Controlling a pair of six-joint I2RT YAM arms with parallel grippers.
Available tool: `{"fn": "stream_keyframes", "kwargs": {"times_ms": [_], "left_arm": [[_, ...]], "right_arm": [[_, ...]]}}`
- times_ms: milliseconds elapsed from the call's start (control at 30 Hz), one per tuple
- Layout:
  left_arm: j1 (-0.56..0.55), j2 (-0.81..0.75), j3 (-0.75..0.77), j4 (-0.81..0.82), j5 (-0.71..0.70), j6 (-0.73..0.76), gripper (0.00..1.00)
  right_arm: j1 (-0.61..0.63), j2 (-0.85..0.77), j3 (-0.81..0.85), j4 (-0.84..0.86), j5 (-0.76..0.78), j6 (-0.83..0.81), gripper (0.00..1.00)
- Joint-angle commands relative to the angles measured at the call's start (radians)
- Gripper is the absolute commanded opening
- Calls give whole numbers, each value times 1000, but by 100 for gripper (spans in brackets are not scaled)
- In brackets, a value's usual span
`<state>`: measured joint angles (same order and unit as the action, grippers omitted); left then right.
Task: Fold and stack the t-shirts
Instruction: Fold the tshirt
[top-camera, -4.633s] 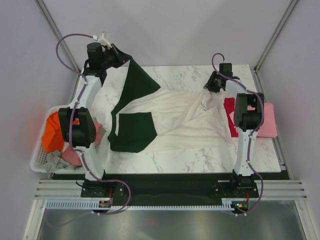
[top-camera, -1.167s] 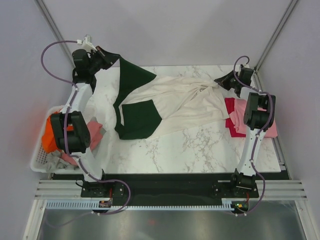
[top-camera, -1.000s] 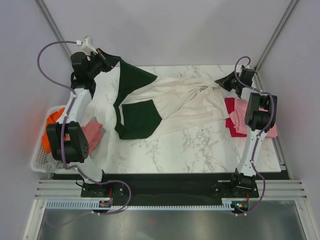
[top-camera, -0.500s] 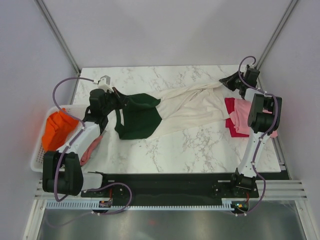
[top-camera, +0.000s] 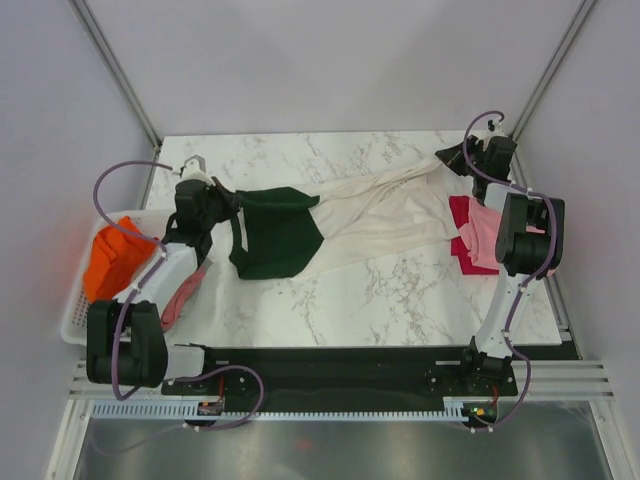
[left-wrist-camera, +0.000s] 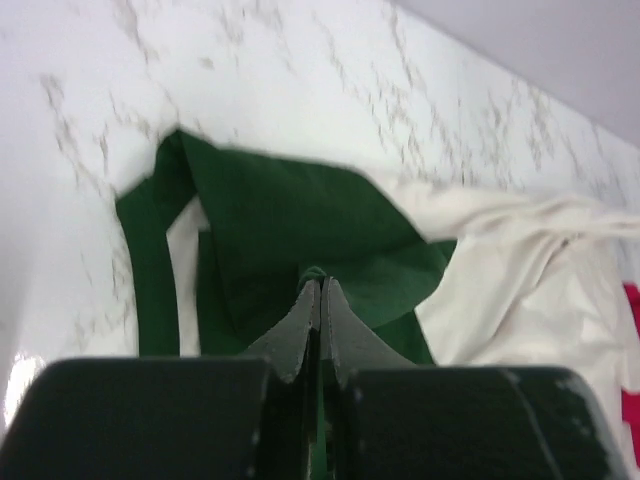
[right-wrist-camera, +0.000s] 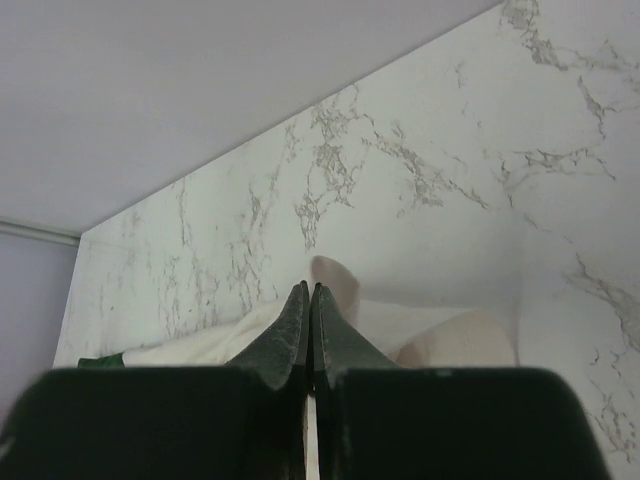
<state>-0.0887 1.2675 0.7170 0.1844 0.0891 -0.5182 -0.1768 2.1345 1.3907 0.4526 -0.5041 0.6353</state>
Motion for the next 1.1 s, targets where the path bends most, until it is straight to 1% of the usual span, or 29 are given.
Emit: {"fn": "stream_keyframes", "kwargs": {"times_ms": [0,33,100,133,167,200,267,300,367,400,433,500,600,667,767,867,967,1000,1067], "left_arm": [[29,96,209,24,-69,4,2],[29,166,308,23,-66,6,2],[29,249,410,20,-55,12,2],[29,332,505,12,-55,17,2],[32,370,553,4,-54,20,2],[38,407,646,-5,-52,24,2],[56,522,734,-13,-36,11,2],[75,565,822,-13,1,0,2],[87,660,901,-17,43,-28,2],[87,682,959,-19,70,-32,2],[114,699,979,-17,86,-37,2],[122,727,1007,-11,113,-36,2],[132,725,992,12,121,-29,2],[139,725,989,26,147,-35,2],[142,707,964,58,179,-49,2],[141,675,918,93,213,-69,2],[141,627,834,142,218,-89,2],[142,612,782,159,224,-98,2],[141,572,733,193,227,-101,2]], "right_arm": [[-6,-18,67,69,-22,9,0],[-4,-19,77,69,-16,9,0],[0,-15,94,43,2,1,0],[3,-12,114,40,3,0,0],[5,-2,128,31,-1,0,0],[8,14,148,34,-11,-2,0],[16,31,162,67,-17,-14,0],[25,42,168,84,-14,-26,0],[34,62,177,100,-11,-66,0],[40,65,188,100,-14,-80,0],[43,70,195,106,-20,-91,0],[48,65,200,100,-17,-120,0],[57,50,186,100,-14,-158,0],[57,39,185,69,4,-178,0],[57,24,162,78,13,-183,0],[59,16,148,80,9,-186,0],[59,8,142,69,-5,-192,0],[59,4,127,70,-8,-194,0],[56,-22,102,89,-10,-195,0]]}}
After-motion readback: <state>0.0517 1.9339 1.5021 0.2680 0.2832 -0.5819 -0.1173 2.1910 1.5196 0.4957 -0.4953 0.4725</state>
